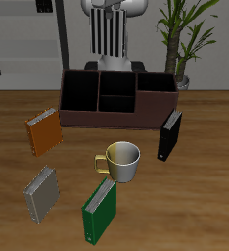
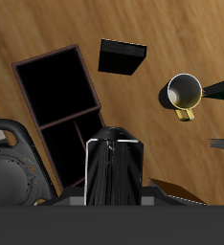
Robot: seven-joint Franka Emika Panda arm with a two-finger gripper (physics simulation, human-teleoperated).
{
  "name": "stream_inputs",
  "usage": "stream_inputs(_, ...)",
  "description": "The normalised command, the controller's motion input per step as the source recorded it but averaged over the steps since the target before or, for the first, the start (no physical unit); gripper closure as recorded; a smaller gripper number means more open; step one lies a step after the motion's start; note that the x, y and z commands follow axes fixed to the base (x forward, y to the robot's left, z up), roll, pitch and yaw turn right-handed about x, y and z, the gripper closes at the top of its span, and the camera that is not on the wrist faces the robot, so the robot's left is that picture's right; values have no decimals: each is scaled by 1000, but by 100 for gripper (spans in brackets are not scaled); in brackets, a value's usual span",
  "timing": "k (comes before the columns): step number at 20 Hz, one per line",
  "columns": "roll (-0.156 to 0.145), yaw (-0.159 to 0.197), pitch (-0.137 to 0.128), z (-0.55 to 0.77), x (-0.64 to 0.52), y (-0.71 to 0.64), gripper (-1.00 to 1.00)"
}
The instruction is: Place the striped book into the back desk caddy's front compartment
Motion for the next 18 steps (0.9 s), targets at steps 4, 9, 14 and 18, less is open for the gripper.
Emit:
stream_inputs(4,-58,73,7,-48,134,8,100)
stream_inputs(9,-15,89,1,-91,43,100,100)
stream_inputs(14,12,132,-11,-97,-14,321,100)
stream_inputs(18,18,88,43,-179,1,114,100)
